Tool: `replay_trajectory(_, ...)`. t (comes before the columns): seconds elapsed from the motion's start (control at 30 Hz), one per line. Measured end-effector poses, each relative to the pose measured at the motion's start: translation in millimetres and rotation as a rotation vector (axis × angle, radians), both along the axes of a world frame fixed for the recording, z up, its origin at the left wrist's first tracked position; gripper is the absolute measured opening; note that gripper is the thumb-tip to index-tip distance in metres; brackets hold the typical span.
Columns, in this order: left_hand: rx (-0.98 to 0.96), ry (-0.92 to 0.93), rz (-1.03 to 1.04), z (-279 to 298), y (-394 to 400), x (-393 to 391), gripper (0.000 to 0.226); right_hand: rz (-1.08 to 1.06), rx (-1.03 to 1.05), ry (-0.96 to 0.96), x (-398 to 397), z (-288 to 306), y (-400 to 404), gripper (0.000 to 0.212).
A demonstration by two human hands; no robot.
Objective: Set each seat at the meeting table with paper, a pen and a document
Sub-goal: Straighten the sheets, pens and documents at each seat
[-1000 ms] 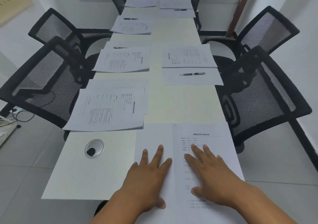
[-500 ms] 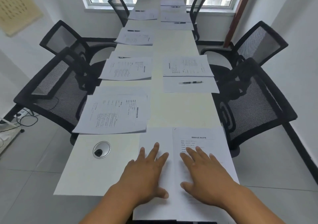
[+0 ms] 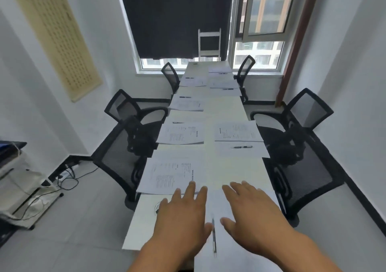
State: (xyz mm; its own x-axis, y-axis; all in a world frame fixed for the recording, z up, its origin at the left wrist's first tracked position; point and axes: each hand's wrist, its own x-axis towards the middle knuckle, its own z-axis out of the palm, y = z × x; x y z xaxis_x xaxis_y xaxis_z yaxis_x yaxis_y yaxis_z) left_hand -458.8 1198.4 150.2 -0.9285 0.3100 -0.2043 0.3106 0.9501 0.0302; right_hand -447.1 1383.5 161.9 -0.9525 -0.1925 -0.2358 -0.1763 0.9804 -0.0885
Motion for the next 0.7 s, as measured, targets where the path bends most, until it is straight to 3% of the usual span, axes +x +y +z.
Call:
replay_trajectory(0.37,-0.021,0.282,0.110,172.4,-20.2,125.6,0.062,0.157,0.028,0.300,115.4,158.9,-41.0,0.065)
replay_trajectory(0.7,-0.108,0.344,0.287,224.8,-20.8,267.4,0.047,0.281,-0.087,0.397,232.4,215.7,-20.0,0.037)
